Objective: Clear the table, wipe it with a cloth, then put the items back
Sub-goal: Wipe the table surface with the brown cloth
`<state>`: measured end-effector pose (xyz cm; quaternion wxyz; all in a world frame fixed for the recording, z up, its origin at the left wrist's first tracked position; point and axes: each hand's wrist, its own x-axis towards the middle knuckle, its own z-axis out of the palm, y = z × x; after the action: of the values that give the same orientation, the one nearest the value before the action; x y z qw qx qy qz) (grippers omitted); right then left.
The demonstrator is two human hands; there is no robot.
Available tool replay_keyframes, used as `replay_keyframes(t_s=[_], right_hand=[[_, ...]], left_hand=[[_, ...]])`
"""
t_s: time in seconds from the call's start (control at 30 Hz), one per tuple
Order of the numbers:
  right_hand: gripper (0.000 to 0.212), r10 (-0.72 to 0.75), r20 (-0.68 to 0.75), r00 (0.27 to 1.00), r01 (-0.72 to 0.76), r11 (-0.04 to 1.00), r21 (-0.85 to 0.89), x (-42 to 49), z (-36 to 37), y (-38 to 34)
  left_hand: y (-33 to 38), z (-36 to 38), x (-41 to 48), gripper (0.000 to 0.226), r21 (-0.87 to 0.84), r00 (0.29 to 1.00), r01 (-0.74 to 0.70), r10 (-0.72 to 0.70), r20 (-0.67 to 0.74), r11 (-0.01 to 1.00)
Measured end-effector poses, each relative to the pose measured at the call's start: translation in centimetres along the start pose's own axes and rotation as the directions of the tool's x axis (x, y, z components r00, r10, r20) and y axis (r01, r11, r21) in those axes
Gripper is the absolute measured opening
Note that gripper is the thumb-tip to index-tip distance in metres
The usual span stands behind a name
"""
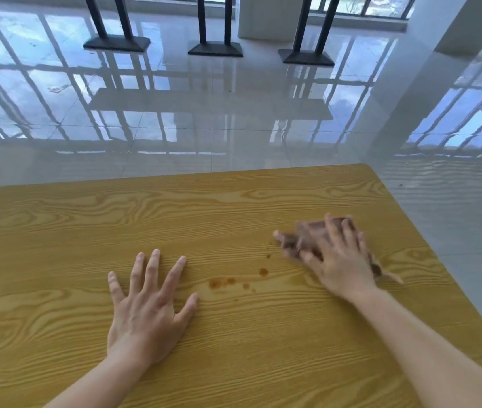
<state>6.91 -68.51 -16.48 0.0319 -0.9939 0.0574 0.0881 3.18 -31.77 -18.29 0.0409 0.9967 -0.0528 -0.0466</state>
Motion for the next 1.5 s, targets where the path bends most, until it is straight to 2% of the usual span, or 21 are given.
replay_keyframes(t_s=[0.1,0.17,0.23,0.3,0.37,0.4,0.47,0.57,0.6,0.67,0.77,0.83,0.87,0.93,1.03,1.07,1.13,1.23,1.3,1.37,1.5], right_hand=[[0.068,0.375,0.038,0.926,-0.377,0.918,0.12,7.4,-2.0,3.3],[0.069,0.449,0.075,0.891,-0.455,0.877,0.153,10.3,-2.6,2.1],[0.067,0.317,0.092,0.944,-0.328,0.934,0.142,10.0,-2.6,-2.0],[0.064,0.027,0.076,0.997,-0.034,0.995,0.093,6.5,-1.4,-6.5],[0.059,-0.237,0.042,0.971,0.234,0.971,0.057,1.3,0.1,-8.6],[0.056,-0.293,0.025,0.956,0.292,0.956,0.033,0.1,0.4,-7.9],[0.055,-0.214,0.015,0.977,0.213,0.977,0.025,1.6,-0.3,-4.4],[0.065,0.179,0.052,0.982,-0.184,0.977,0.112,6.3,-2.2,0.0],[0.067,0.241,0.067,0.968,-0.248,0.96,0.132,6.7,-2.2,0.1],[0.065,0.152,0.052,0.987,-0.157,0.981,0.11,4.2,-1.3,-1.9],[0.059,-0.174,-0.029,0.984,0.176,0.982,0.071,-6.3,1.1,-6.0],[0.06,-0.255,-0.017,0.967,0.255,0.967,0.024,-7.6,1.3,-5.1],[0.06,-0.217,-0.008,0.976,0.217,0.976,0.002,-5.6,0.9,-4.1],[0.061,0.001,0.002,1.0,-0.001,0.998,0.066,0.3,-0.2,-2.6],[0.066,0.205,0.053,0.977,-0.211,0.967,0.145,5.6,-0.8,-3.7],[0.065,0.169,0.049,0.984,-0.174,0.976,0.128,4.8,-0.6,-4.7],[0.061,-0.042,0.027,0.999,0.039,0.995,0.088,-0.3,0.5,-6.7],[0.065,-0.354,-0.021,0.935,0.355,0.934,0.049,-12.5,2.7,-7.6],[0.069,-0.417,-0.06,0.907,0.417,0.909,-0.018,-16.7,3.7,-6.4],[0.065,-0.347,-0.065,0.936,0.344,0.937,-0.057,-13.8,3.0,-5.2],[0.06,0.032,-0.012,0.999,-0.031,0.992,0.123,-1.2,0.8,-6.9]], left_hand=[[0.1,-0.1,-0.2,0.078,-0.008,1.0,-0.001,0.001,-0.018,1.0],[0.3,-0.1,-0.1,0.077,-0.023,1.0,0.006,-0.007,-0.022,1.0],[0.3,-0.3,-0.2,0.077,-0.018,1.0,0.0,0.0,-0.01,1.0],[0.2,-0.3,-0.3,0.078,-0.013,1.0,0.001,-0.001,-0.011,1.0],[0.1,-0.4,-0.3,0.079,-0.016,1.0,-0.002,0.001,-0.009,1.0],[0.2,-0.4,-0.3,0.078,-0.021,1.0,-0.003,0.002,-0.009,1.0],[0.3,-0.4,-0.2,0.077,-0.03,1.0,0.004,-0.004,-0.009,1.0],[0.3,-0.4,-0.2,0.077,-0.017,1.0,0.004,-0.004,0.001,1.0],[0.3,-0.4,-0.2,0.078,-0.016,1.0,0.006,-0.006,-0.001,1.0],[0.3,-0.5,-0.2,0.079,-0.012,1.0,0.002,-0.002,0.005,1.0],[0.4,-0.5,-0.3,0.079,-0.022,1.0,0.006,-0.006,0.001,1.0],[0.4,-0.5,-0.2,0.077,-0.029,1.0,0.006,-0.006,0.01,1.0],[0.4,-0.6,-0.2,0.077,-0.029,1.0,0.007,-0.007,0.012,1.0],[0.4,-0.7,-0.2,0.077,-0.024,1.0,0.0,0.0,0.011,1.0],[0.6,-0.8,-0.2,0.078,-0.028,1.0,0.005,-0.005,0.015,1.0],[0.5,-0.8,-0.2,0.079,-0.027,1.0,0.002,-0.002,0.017,1.0],[0.4,-0.7,-0.3,0.079,-0.031,1.0,0.004,-0.003,0.009,1.0],[0.5,-0.7,-0.5,0.079,-0.033,1.0,0.003,-0.003,0.006,0.999],[0.6,-0.7,-0.4,0.079,-0.033,1.0,0.004,-0.003,0.008,0.999],[0.6,-0.7,-0.3,0.079,-0.027,1.0,0.003,-0.003,0.013,1.0],[0.6,-0.8,-0.4,0.079,-0.034,1.0,0.01,-0.01,0.005,0.999]])
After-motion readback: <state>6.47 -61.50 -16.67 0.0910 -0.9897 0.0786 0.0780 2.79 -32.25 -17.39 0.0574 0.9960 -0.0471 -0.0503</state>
